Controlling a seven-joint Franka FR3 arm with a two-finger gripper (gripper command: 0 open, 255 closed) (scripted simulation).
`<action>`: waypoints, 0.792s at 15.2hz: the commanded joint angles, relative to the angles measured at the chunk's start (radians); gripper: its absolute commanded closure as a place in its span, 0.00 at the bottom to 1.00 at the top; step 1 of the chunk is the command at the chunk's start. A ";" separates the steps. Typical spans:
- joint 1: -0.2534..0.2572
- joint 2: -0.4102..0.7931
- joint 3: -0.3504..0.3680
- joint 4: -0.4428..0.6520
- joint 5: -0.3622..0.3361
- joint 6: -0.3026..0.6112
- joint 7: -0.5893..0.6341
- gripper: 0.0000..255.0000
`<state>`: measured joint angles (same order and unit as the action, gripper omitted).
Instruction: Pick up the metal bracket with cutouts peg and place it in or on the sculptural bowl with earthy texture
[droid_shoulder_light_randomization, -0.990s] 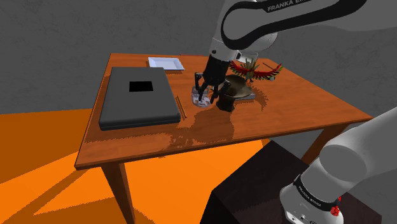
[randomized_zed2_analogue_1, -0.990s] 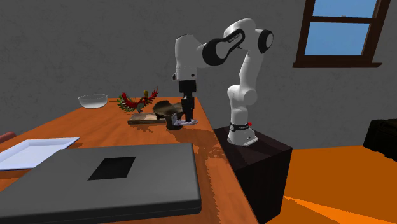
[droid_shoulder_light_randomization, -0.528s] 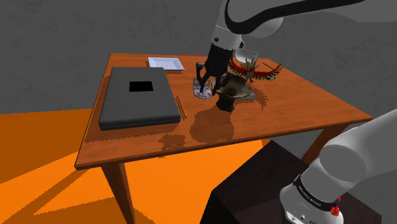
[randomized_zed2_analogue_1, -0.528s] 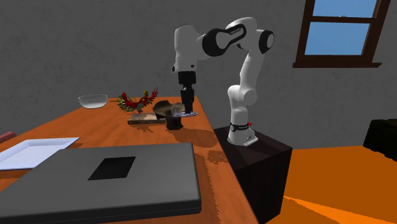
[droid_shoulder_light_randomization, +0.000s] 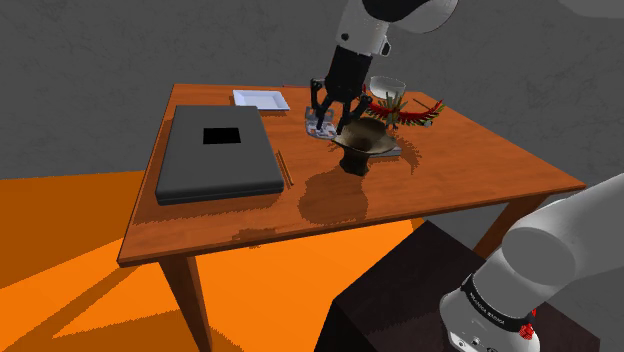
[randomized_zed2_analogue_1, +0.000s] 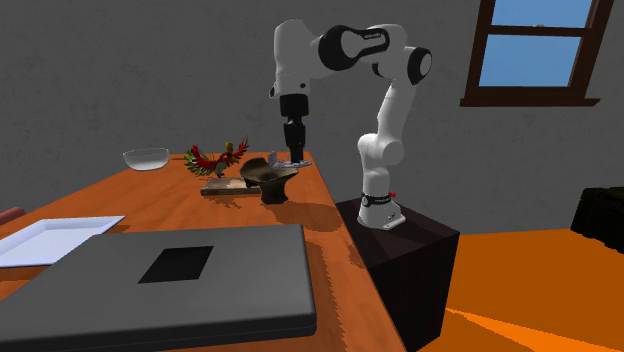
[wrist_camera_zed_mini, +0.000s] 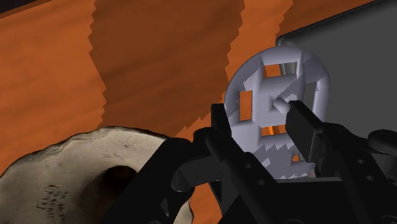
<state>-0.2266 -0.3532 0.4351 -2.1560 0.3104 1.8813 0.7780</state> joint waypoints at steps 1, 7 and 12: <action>-0.002 -0.003 -0.004 0.023 -0.003 -0.026 0.002 1.00; -0.006 -0.002 -0.013 0.103 -0.011 -0.105 0.015 1.00; -0.036 -0.035 -0.091 0.086 -0.023 -0.144 -0.084 1.00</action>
<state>-0.2558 -0.3828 0.3609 -2.0620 0.2903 1.7404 0.7191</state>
